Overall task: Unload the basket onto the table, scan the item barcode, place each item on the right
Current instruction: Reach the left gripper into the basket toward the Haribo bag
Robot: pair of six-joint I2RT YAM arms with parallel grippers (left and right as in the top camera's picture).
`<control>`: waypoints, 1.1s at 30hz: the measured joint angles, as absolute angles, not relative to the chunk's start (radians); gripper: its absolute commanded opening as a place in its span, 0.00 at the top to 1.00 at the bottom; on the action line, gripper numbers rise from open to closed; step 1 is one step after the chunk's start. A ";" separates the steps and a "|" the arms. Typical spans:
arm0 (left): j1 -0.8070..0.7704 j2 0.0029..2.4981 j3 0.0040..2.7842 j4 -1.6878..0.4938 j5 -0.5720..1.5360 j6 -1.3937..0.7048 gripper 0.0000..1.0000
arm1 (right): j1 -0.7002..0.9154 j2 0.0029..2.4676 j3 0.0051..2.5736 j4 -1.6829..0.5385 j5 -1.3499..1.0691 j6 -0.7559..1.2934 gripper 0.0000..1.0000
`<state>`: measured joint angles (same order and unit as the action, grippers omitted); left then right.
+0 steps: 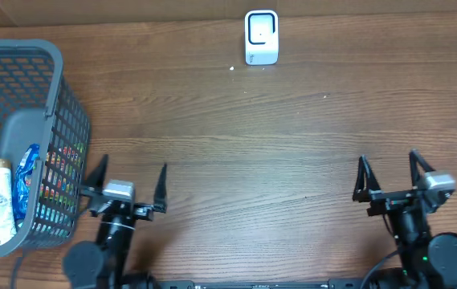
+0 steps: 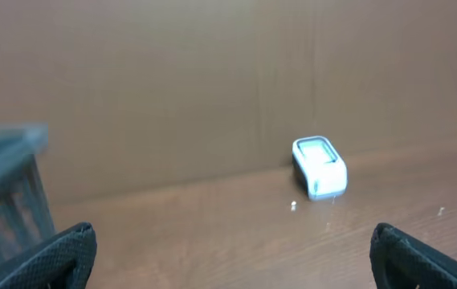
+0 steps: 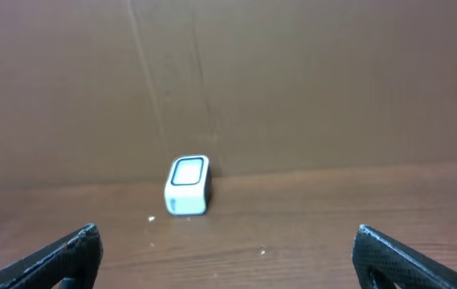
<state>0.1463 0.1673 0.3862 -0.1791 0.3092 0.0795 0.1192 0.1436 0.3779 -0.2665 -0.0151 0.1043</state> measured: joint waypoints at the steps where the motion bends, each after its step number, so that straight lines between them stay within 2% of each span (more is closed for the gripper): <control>1: 0.146 0.210 0.457 -0.213 0.313 0.080 0.00 | 0.120 0.185 0.431 -0.297 -0.023 0.105 0.00; 9: 0.146 0.643 1.046 -0.634 0.328 0.077 0.00 | 0.119 0.554 0.864 -0.653 -0.044 0.104 0.00; 15: 0.146 1.058 1.654 -1.124 0.343 0.080 0.00 | 0.119 0.814 1.216 -0.912 -0.056 0.104 0.00; 20: 0.146 1.323 2.029 -1.359 0.379 0.081 0.01 | 0.119 0.957 1.386 -1.011 -0.081 0.104 0.00; 28: 0.152 1.457 2.115 -1.422 0.404 0.064 0.01 | 0.120 1.031 1.398 -1.061 -0.130 0.104 0.00; 33: 0.245 1.467 2.116 -1.445 0.249 -0.128 0.00 | 0.119 1.035 1.398 -1.071 -0.157 0.105 0.00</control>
